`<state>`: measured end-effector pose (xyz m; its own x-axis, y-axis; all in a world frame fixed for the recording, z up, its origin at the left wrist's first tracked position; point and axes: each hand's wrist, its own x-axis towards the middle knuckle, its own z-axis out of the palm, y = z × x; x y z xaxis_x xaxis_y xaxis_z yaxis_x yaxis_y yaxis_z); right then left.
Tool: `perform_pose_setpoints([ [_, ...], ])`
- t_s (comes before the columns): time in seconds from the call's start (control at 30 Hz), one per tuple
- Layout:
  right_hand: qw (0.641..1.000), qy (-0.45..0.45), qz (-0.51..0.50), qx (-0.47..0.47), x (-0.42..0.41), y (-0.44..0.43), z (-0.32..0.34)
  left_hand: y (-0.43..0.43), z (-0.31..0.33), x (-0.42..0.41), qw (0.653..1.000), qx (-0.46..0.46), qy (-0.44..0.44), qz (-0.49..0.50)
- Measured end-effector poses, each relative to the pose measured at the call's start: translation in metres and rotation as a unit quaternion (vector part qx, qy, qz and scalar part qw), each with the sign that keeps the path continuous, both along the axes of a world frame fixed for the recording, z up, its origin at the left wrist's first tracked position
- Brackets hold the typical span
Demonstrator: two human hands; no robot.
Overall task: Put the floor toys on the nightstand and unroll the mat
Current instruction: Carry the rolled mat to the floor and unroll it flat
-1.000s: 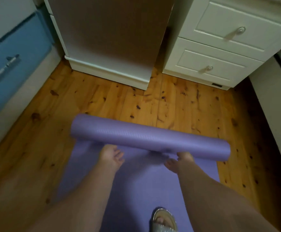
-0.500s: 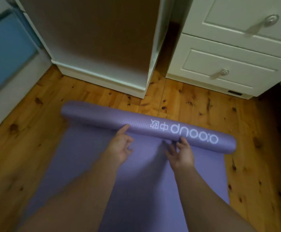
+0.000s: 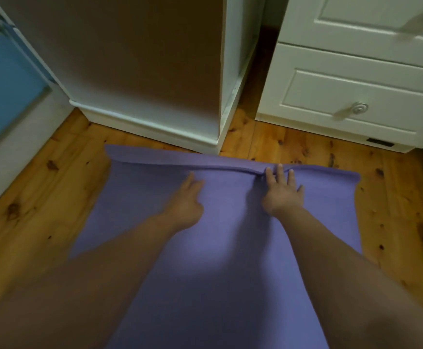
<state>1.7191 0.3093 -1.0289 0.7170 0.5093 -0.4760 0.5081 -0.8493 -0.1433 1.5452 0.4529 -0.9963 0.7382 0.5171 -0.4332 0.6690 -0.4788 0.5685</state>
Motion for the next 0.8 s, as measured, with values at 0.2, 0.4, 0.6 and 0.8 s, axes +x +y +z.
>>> perform_pose_setpoints([
  [0.2, 0.993, -0.022, -0.021, 0.110, -0.006, 0.027, -0.009, 0.014, -0.013, -0.008, 0.995, 0.066, 0.069, -0.038],
  [0.4, 0.986, -0.095, 0.073, 0.118, -0.026, 0.020, -0.030, 0.027, -0.017, -0.011, 0.989, 0.089, 0.114, -0.022],
  [0.6, 0.968, -0.148, 0.192, 0.068, -0.004, 0.015, -0.031, 0.030, -0.015, -0.011, 0.991, 0.093, 0.099, -0.012],
  [0.8, 0.990, 0.031, 0.133, -0.045, 0.014, 0.043, -0.032, 0.023, -0.016, -0.011, 0.992, 0.044, 0.113, -0.020],
])
